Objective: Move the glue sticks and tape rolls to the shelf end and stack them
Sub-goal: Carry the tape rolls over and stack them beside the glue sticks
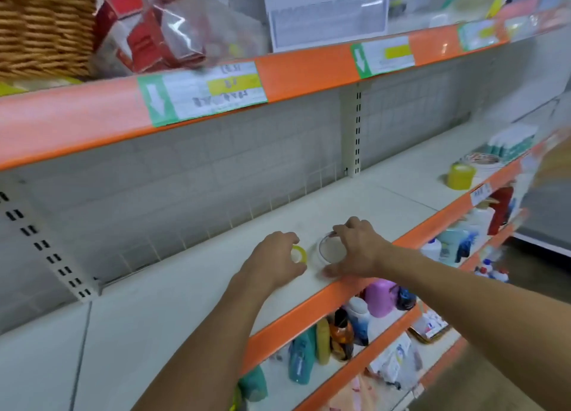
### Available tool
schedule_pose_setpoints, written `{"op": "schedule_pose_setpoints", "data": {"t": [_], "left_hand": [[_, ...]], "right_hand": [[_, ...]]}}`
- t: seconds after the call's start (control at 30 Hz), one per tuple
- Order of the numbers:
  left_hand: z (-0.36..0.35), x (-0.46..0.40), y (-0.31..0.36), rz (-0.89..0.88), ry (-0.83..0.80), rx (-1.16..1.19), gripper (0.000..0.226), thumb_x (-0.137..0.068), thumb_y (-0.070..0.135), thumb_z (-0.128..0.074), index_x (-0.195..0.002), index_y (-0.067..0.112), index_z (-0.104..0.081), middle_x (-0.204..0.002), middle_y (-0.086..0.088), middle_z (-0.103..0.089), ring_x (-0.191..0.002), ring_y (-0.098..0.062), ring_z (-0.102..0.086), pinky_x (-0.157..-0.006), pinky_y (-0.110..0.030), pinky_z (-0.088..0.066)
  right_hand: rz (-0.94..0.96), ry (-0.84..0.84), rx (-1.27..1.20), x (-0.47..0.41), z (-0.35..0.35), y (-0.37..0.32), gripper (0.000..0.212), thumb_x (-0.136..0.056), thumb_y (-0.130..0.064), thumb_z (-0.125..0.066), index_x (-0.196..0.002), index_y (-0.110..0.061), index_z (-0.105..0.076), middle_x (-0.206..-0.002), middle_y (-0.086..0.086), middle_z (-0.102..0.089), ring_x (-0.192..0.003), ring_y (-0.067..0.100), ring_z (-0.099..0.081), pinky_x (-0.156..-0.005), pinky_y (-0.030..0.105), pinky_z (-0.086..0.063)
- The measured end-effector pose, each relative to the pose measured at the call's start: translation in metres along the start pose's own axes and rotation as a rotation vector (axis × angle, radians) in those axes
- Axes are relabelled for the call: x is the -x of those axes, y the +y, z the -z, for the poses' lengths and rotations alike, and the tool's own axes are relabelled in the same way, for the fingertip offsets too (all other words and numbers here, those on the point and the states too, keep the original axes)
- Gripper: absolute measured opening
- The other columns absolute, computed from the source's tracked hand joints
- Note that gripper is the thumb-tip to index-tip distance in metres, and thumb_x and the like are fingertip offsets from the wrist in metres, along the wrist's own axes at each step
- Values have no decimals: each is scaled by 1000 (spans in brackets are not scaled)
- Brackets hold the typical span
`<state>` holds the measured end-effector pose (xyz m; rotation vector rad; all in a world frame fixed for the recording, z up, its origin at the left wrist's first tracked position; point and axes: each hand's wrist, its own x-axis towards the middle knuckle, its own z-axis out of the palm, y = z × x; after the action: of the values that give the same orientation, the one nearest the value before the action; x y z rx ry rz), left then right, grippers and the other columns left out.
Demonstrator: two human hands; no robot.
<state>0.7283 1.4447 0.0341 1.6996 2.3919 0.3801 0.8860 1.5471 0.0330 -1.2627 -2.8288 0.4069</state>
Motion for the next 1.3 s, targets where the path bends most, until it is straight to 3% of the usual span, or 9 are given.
{"op": "schedule_pose_setpoints", "data": {"t": [0.63,0.9,1.3], "left_hand": [[-64,-169,185,-240,-78,3,61,-84,40,-70,-138,20,-50,-132,-4,-54,-122,-21,-51,-96,-29,-41],[-76,-267,251,-359,-76,13,63,-85,41,-70,-140,20,-48,-134,-4,-52,-125,-20,-47,-97,-27,-38],[-97,-363,333,-448,-63,48,62,-82,40,-74,-136,20,-52,-127,-4,-56,-118,-20,-52,-91,-24,-38]], "right_hand": [[-206,98,-79,-30,64,229,91,-73,-63,-74,-142,-13,-43,-133,13,-41,-126,31,-38,-105,35,-37],[-273,171,-46,-81,100,316,91,-66,-72,-72,-135,-19,-47,-130,11,-46,-120,30,-39,-102,39,-39],[-293,205,-74,-131,150,431,94,-73,-60,-76,-147,-17,-38,-136,11,-40,-128,30,-37,-106,37,-36]]}}
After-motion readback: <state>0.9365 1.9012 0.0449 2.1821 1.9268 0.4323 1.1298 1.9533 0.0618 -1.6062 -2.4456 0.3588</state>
